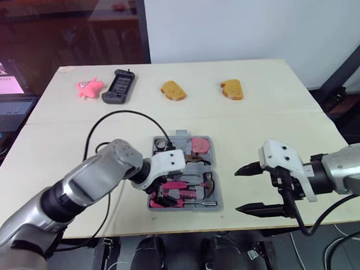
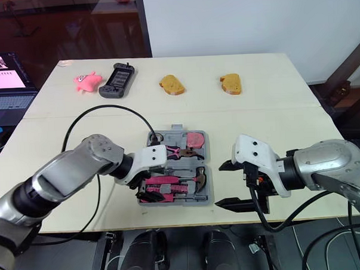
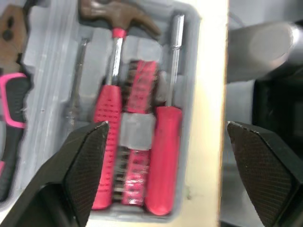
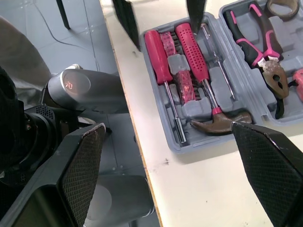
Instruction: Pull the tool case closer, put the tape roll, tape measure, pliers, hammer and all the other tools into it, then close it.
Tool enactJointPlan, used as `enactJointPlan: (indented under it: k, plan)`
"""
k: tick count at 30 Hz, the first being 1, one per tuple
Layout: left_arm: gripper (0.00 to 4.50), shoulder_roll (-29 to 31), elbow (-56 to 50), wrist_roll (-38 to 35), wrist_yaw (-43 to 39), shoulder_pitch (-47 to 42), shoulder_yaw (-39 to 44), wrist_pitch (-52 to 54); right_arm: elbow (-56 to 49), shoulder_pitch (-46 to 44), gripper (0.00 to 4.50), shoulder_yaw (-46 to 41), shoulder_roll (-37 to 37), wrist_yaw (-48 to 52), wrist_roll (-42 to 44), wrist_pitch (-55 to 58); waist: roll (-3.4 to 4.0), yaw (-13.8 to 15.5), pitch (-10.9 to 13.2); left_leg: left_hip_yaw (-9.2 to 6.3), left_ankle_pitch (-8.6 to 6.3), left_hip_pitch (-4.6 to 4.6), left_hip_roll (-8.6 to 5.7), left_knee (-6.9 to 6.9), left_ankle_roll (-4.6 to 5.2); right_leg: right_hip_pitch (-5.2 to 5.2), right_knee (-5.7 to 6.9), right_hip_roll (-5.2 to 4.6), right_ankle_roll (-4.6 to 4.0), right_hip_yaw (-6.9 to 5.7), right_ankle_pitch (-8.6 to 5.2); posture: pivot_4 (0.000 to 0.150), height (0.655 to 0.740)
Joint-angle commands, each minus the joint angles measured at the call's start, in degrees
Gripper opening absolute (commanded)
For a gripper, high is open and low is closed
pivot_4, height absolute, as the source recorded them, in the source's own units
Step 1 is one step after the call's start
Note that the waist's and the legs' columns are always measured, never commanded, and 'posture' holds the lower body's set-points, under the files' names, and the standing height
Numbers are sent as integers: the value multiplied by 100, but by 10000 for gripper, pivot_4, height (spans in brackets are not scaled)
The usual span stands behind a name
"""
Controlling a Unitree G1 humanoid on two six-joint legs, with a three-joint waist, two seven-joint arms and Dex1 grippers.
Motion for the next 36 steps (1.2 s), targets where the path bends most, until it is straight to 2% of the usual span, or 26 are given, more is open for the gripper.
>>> enactJointPlan:
  k: [1,2,5,8,11,16,24,31,36]
  plan:
    - [41360,96,70,-254,-87,566,885,-1016,26,-95,45000,35,32,12,-83,-155,0,2,0,-1,1,0,0,0,-1,0,1,0,0,-1,0,1500,7188]
    - [41360,143,171,-182,-64,709,937,-1239,39,-115,45000,63,39,14,-105,-178,0,14,0,-1,2,1,1,1,-3,0,2,0,-1,-1,0,1500,7188]
    - [33029,85,530,-157,-79,1115,1133,-1937,77,-176,45000,149,67,13,-172,-246,0,22,0,-1,0,1,-1,1,-2,4,0,-2,-5,-2,-2,1500,7188]
    - [17458,4,948,-74,-199,1490,1206,-2709,110,-250,45000,239,96,2,-227,-308,1,8,0,3,-3,0,-1,2,3,4,-5,-5,-6,0,-2,1500,7188]
    - [894,-172,1208,-109,-255,1610,1212,-3020,135,-281,45000,282,110,2,-280,-348,1,15,0,5,-3,-1,0,0,3,-1,-4,-4,-4,0,-1,1500,7188]
    - [376,-365,1607,271,-278,1742,969,-3787,153,-335,45000,348,135,-1,-320,-380,2,5,0,7,-4,-2,0,1,3,-1,-5,-5,-5,1,-1,1500,7188]
    - [376,-713,2060,737,-180,1786,649,-4242,195,-421,45000,396,146,7,-350,-389,2,9,0,9,-4,-2,1,0,4,-4,-4,-5,-5,1,-1,1500,7188]
    - [376,-989,2936,1547,-12,2150,174,-5212,177,-447,45000,376,133,-25,-313,-339,5,6,-2,10,-5,-1,4,0,5,-4,-4,-5,-4,1,0,1500,7188]
    - [376,-1094,3153,1730,60,2297,126,-5513,190,-420,45000,324,90,-12,-311,-323,22,8,-16,10,-6,1,4,0,6,-2,-5,-8,-6,1,-1,1500,7188]
